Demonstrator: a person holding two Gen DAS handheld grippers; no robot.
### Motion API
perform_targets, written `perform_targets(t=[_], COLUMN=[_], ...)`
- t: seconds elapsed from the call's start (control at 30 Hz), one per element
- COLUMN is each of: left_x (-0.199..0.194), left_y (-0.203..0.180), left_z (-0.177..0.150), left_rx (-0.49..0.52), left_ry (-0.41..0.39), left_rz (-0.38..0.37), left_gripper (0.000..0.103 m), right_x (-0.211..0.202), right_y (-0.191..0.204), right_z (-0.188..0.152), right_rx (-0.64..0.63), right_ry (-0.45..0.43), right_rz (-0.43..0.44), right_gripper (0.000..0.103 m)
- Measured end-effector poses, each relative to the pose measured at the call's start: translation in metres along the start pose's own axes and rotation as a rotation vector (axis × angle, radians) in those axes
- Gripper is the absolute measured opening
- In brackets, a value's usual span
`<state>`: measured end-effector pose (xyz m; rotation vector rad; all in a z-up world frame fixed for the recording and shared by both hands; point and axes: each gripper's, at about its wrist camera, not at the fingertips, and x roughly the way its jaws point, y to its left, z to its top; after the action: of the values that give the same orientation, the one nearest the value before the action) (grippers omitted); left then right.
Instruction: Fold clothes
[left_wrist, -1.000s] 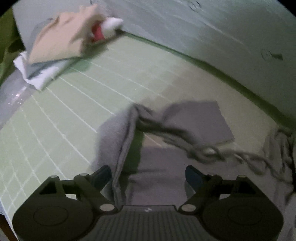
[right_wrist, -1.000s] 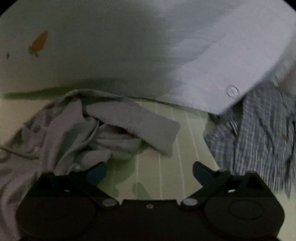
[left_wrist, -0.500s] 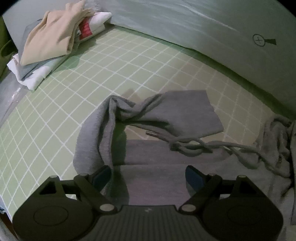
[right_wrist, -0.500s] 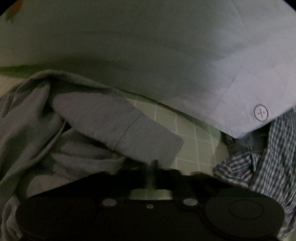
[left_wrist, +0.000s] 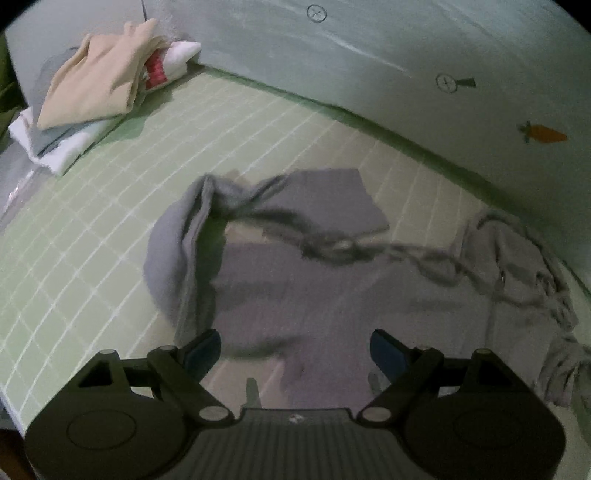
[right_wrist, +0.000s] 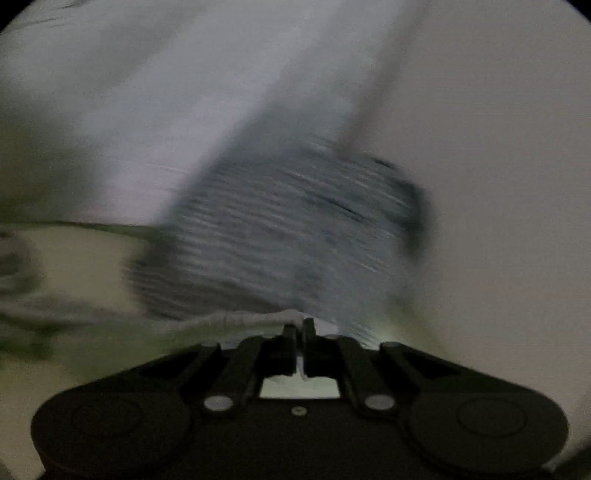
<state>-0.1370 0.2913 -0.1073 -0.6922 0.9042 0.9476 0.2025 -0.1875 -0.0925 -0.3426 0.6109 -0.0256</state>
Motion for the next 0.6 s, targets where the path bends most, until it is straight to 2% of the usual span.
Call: perform_targets(t=[0.07, 0.1, 0.13, 0.2, 0.4, 0.47, 0.6], left_x=[-0.004, -0.007, -0.008, -0.011, -0.019, -0.020, -0.023], left_y=[0.006, 0.010, 0.013, 0.019, 0.036, 0.040, 0.048], left_z=[-0.012, -0.019, -0.024, -0.035, -0.069, -0.077, -0.093], left_rx=[-0.011, -0.020, -0.030, -0.039, -0.032, -0.024, -0.009], left_ry=[0.010, 0.016, 0.026, 0.047, 0.099, 0.116, 0.149], left_rz=[-0.015, -0.024, -0.031, -0.040, -0.073, -0.088, -0.119], left_gripper=[0.088, 0.088, 0.088, 0.088, 0.088, 0.088, 0.088], right_x=[0.002, 0.000, -0.007, -0.022, -0.067, -0.081, -0.093], right_y=[-0.028, -0.035, -0.029, -0.018, 0.017, 0.031, 0.078], right_z=[-0.013, -0.018, -0.022, -0.030, -0.054, -0.061, -0.078], right_rx=[0.044, 0.062, 0.074, 0.098, 0.168, 0.180, 0.104], right_ry=[0.047, 0.064, 0.071, 0.085, 0.126, 0.145, 0.240], right_rz=[-0.047, -0.044, 0.007, 0.109, 0.415, 0.514, 0.673], right_gripper=[0.004, 0.009, 0.015, 0.052, 0.065, 0.066, 0.066])
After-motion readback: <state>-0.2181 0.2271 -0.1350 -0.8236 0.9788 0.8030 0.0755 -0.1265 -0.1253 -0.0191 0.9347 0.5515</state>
